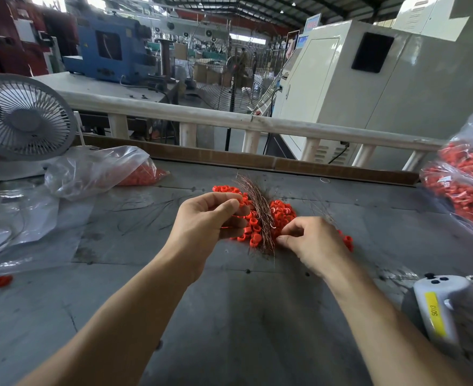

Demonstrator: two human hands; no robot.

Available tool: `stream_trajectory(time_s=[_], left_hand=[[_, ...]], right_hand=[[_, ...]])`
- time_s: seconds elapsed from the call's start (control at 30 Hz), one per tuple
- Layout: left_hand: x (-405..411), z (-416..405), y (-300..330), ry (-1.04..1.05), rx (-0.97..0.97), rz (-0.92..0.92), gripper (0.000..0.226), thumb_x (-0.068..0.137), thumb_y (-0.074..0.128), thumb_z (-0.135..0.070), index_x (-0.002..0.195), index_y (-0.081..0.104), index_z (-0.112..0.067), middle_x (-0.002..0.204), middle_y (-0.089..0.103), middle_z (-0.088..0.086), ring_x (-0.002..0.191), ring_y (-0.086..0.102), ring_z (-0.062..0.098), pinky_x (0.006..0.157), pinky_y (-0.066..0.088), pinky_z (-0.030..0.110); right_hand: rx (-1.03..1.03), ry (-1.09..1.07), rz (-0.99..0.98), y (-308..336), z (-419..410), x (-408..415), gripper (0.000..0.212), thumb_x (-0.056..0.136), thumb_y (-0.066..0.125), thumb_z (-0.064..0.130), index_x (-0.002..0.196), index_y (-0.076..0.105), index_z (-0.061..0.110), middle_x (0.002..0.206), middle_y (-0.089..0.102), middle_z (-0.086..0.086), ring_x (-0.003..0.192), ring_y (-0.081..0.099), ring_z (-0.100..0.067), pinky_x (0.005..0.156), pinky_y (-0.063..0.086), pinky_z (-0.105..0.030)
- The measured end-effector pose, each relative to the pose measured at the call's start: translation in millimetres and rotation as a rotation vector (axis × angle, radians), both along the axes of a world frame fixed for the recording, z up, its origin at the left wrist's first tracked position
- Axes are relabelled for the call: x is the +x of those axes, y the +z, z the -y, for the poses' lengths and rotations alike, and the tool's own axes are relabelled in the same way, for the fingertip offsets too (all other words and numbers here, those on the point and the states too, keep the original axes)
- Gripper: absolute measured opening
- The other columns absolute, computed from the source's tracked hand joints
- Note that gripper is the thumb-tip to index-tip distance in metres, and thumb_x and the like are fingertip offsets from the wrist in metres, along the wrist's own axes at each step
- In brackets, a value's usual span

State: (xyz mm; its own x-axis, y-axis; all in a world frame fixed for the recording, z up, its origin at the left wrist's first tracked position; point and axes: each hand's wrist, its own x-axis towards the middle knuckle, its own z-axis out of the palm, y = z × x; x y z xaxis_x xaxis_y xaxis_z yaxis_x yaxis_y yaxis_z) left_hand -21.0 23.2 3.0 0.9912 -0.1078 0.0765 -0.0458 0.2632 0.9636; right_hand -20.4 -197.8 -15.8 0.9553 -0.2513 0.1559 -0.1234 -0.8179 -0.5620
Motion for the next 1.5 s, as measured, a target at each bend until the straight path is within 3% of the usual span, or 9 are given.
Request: stream_trajectory(time_s=[0.13, 0.23, 0.3, 0.4, 0.57, 0.7, 0.83, 1.2, 1.5], left_hand=[[-1, 0, 0, -0.001, 0.006, 0.003, 0.013, 0.1, 0.062, -0.007, 0.103, 0.075, -0.008, 0.095, 0.078, 0.014, 0.078, 0.072, 0.023, 0.073, 0.06, 0.033], [-1, 0, 0, -0.006, 0.014, 0.003, 0.013, 0.1, 0.062, -0.007, 0.103, 0.075, -0.008, 0.096, 0.078, 0.014, 0.078, 0.072, 0.023, 0.074, 0.061, 0.034], [-1, 0, 0, -0.008, 0.009, 0.004, 0.013, 0.1, 0.062, -0.007, 0.103, 0.075, -0.008, 0.096, 0.078, 0.014, 0.078, 0.072, 0.023, 0.074, 0.061, 0.034], [-2, 1, 1, -0.016, 0.003, 0.013, 0.013, 0.1, 0.062, -0.006, 0.102, 0.075, -0.008, 0.095, 0.078, 0.015, 0.078, 0.071, 0.023, 0.074, 0.062, 0.035], [-5, 5, 2, -0.042, -0.016, 0.034, 0.013, 0.1, 0.061, -0.004, 0.103, 0.074, -0.005, 0.095, 0.078, 0.017, 0.079, 0.073, 0.024, 0.075, 0.063, 0.034], [-7, 8, 2, -0.065, 0.021, 0.06, 0.014, 0.099, 0.062, -0.004, 0.108, 0.073, -0.004, 0.094, 0.077, 0.018, 0.084, 0.076, 0.027, 0.077, 0.063, 0.036], [-8, 8, 2, -0.077, 0.059, 0.094, 0.014, 0.098, 0.063, -0.005, 0.108, 0.073, -0.005, 0.092, 0.078, 0.016, 0.085, 0.076, 0.027, 0.079, 0.064, 0.036], [-8, 11, -1, -0.053, 0.082, 0.206, 0.014, 0.096, 0.065, -0.004, 0.107, 0.074, -0.009, 0.088, 0.078, 0.012, 0.083, 0.077, 0.025, 0.074, 0.062, 0.03], [-6, 13, -4, -0.025, 0.103, 0.225, 0.016, 0.096, 0.066, -0.004, 0.11, 0.074, -0.005, 0.088, 0.078, 0.012, 0.083, 0.077, 0.025, 0.077, 0.062, 0.032]], right_hand=[[-0.05, -0.005, -0.014, 0, -4, 1, 0.016, 0.085, 0.081, 0.036, 0.075, 0.069, 0.032, 0.073, 0.068, 0.017, 0.067, 0.062, -0.002, 0.057, 0.044, -0.024], [0.015, -0.011, 0.015, -1, -1, 1, 0.013, 0.084, 0.08, 0.028, 0.08, 0.067, 0.029, 0.077, 0.07, 0.012, 0.064, 0.064, -0.006, 0.043, 0.04, -0.018], [0.102, -0.023, 0.079, -2, 1, 1, 0.014, 0.084, 0.08, 0.022, 0.082, 0.066, 0.026, 0.076, 0.069, 0.009, 0.065, 0.064, -0.009, 0.045, 0.039, -0.015], [0.358, 0.028, 0.214, 4, -3, 2, 0.017, 0.084, 0.083, 0.016, 0.082, 0.068, 0.023, 0.076, 0.07, 0.003, 0.069, 0.066, -0.018, 0.06, 0.047, -0.028], [0.536, 0.19, 0.339, 17, -22, -5, 0.019, 0.083, 0.086, 0.015, 0.08, 0.073, 0.028, 0.073, 0.073, 0.004, 0.06, 0.064, -0.01, 0.056, 0.055, -0.028], [0.523, 0.259, 0.384, 20, -35, -12, 0.018, 0.084, 0.085, 0.018, 0.081, 0.073, 0.031, 0.076, 0.075, 0.005, 0.068, 0.071, -0.014, 0.069, 0.061, -0.039], [0.539, 0.269, 0.423, 25, -41, -17, 0.016, 0.083, 0.086, 0.017, 0.082, 0.074, 0.028, 0.076, 0.075, 0.003, 0.072, 0.073, -0.02, 0.071, 0.063, -0.044], [0.466, 0.325, 0.473, 31, -47, -27, 0.013, 0.088, 0.081, 0.016, 0.091, 0.079, 0.028, 0.084, 0.077, 0.012, 0.081, 0.074, -0.009, 0.077, 0.061, -0.029], [0.376, 0.366, 0.491, 33, -47, -29, 0.01, 0.088, 0.081, 0.012, 0.093, 0.081, 0.02, 0.092, 0.074, 0.011, 0.093, 0.071, -0.009, 0.083, 0.06, -0.029]])
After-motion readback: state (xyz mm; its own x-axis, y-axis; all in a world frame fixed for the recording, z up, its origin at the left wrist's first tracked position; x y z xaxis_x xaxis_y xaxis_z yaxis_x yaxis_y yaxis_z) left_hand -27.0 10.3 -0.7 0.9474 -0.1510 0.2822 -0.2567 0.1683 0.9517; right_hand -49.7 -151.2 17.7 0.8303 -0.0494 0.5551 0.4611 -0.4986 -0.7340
